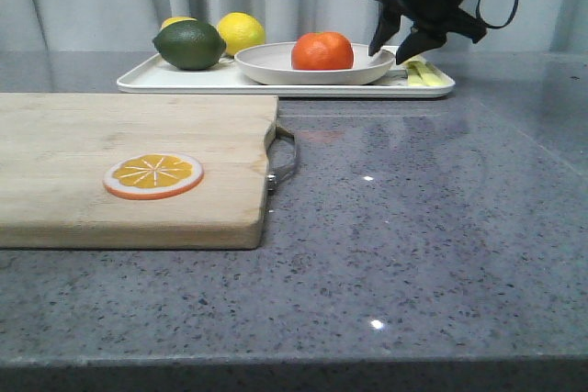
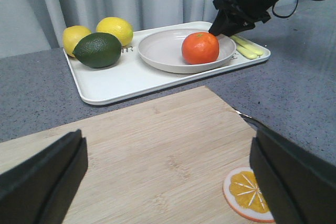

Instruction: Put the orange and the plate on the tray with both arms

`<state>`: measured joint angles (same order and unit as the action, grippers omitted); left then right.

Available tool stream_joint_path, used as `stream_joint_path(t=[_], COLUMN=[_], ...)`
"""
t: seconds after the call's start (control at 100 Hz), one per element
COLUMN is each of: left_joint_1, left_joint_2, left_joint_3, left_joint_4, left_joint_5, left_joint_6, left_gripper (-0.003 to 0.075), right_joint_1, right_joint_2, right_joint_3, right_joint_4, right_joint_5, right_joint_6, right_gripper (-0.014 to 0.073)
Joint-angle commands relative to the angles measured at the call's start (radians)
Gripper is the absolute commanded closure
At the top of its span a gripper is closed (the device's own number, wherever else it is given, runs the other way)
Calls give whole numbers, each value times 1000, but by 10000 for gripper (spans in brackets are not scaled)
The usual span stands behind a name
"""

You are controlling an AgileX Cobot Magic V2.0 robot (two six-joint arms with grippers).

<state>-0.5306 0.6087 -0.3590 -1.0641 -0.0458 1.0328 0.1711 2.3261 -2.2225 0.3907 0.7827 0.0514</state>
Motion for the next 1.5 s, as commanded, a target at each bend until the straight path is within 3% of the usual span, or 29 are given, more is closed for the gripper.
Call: stream_joint_path(t=[0.0,0.15,0.32,0.65,1.08,1.27,1.49], left_joint_1=[2,2,2,2,2,2,2], left_joint_2=[-4,-4,-4,-4,-4,-4,-4], left_joint_3=[-30,-30,-30,-30,-30,-30,-30], left_joint_4=[-5,-5,-5,-5,-11,-11,-11], left_joint_5=[-38,-38,-38,-26,-26,-26,-24], left_joint_6=[1,1,1,1,1,1,-1], left_gripper=[122,122,122,122,122,122,122], right_joint_1=[-4,-4,-11,-39,-39,-39,-39], right_joint_2=[-104,-143,-244,-486,-793,-971,-1275], right_joint_3=[-74,-148,-169,-168,-148,38,519], right_joint_4=[16,14,14,5,-5,-17,-105], right_joint_5=[-52,-3,33,262,514,495,256], right_joint_6=[-6,-28,-143,-298,-349,-367,-367], right_gripper=[239,239,239,241,241,241,241])
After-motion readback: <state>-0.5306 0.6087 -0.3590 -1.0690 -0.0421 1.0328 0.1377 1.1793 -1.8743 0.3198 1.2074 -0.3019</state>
